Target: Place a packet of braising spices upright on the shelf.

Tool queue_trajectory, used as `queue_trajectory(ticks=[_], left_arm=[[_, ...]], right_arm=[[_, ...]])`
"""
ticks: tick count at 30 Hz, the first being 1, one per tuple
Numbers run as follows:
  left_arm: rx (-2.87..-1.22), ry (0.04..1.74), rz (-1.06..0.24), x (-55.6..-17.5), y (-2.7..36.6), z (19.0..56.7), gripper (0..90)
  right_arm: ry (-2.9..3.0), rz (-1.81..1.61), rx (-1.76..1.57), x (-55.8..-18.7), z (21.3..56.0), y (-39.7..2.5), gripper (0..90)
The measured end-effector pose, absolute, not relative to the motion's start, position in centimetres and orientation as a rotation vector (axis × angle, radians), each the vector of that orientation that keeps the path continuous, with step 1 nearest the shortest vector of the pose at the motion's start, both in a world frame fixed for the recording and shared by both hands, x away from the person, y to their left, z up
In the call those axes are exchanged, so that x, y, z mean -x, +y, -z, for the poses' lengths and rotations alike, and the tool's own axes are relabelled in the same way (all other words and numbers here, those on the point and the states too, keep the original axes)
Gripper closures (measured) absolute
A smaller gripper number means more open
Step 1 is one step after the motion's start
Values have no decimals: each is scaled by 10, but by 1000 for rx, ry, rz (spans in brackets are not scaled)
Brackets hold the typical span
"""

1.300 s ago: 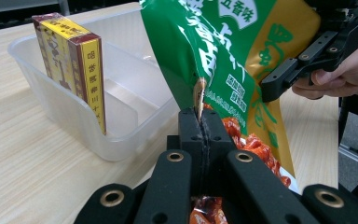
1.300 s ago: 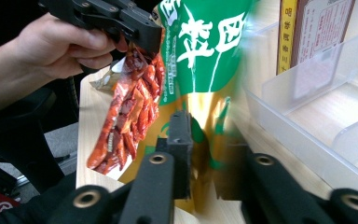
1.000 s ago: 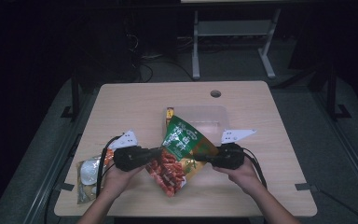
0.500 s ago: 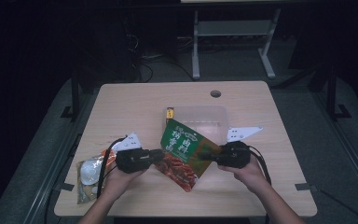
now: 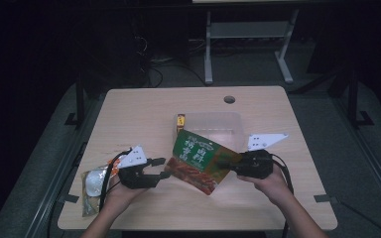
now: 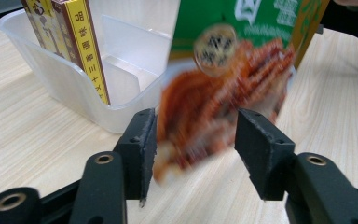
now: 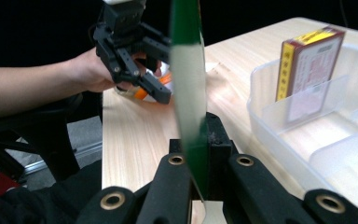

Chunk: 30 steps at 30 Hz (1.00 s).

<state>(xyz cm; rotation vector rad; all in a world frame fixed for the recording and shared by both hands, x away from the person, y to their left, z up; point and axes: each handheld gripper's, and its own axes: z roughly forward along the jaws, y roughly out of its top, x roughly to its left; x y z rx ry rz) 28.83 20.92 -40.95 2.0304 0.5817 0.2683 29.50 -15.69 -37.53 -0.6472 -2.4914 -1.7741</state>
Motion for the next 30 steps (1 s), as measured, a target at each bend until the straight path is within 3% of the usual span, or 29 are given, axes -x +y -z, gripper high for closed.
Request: queue_trajectory(ticks=[30], left_arm=[[-2168,536,-170,-288,187,432,191]], right_arm=[[-2591,1889,852,-305,315,-214,900]])
